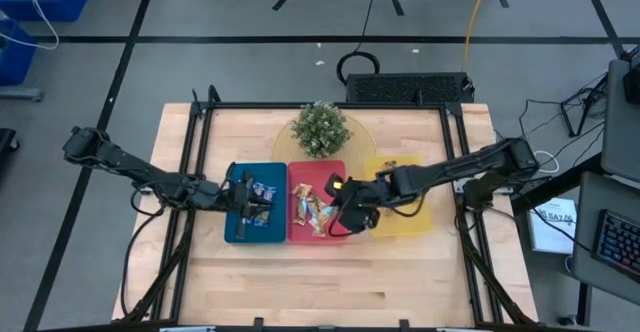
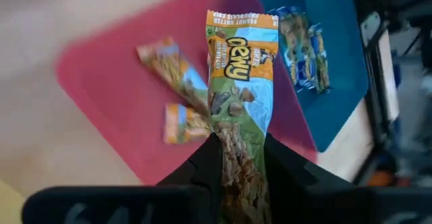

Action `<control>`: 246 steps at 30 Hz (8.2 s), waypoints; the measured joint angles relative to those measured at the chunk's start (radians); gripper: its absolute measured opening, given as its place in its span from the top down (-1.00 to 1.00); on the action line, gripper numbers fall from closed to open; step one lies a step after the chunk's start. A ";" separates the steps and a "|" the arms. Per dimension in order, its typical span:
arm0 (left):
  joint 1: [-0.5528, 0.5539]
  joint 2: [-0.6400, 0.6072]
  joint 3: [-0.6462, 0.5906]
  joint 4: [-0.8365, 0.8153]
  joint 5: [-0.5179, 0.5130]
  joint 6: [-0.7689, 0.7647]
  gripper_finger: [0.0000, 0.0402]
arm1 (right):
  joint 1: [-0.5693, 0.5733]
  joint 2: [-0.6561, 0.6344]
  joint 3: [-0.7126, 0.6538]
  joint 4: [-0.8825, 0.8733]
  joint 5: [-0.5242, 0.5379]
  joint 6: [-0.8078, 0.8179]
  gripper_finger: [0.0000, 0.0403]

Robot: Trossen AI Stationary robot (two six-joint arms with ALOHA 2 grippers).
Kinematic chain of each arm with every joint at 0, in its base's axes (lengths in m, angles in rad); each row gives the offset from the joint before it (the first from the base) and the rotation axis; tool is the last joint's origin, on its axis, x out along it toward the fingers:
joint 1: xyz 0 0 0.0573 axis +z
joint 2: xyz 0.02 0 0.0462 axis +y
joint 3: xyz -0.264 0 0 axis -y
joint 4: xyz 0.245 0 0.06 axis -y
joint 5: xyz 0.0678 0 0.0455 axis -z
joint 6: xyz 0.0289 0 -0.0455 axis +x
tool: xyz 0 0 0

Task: Pick and place Granola Bars by type
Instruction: Put the yellow granola bar into the red bin, then return to Home Position

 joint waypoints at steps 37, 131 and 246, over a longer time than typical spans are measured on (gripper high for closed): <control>0.001 0.000 0.000 -0.037 -0.078 0.028 0.80 | -0.161 0.274 0.001 0.076 -0.008 -0.540 0.59; -0.185 -0.661 -0.267 -0.097 -0.383 0.237 0.98 | -0.263 -1.420 -1.308 0.848 -0.189 1.037 1.00; -0.185 -0.661 -0.266 -0.095 -0.383 0.241 0.72 | -0.262 -1.420 -1.309 0.848 -0.189 1.037 1.00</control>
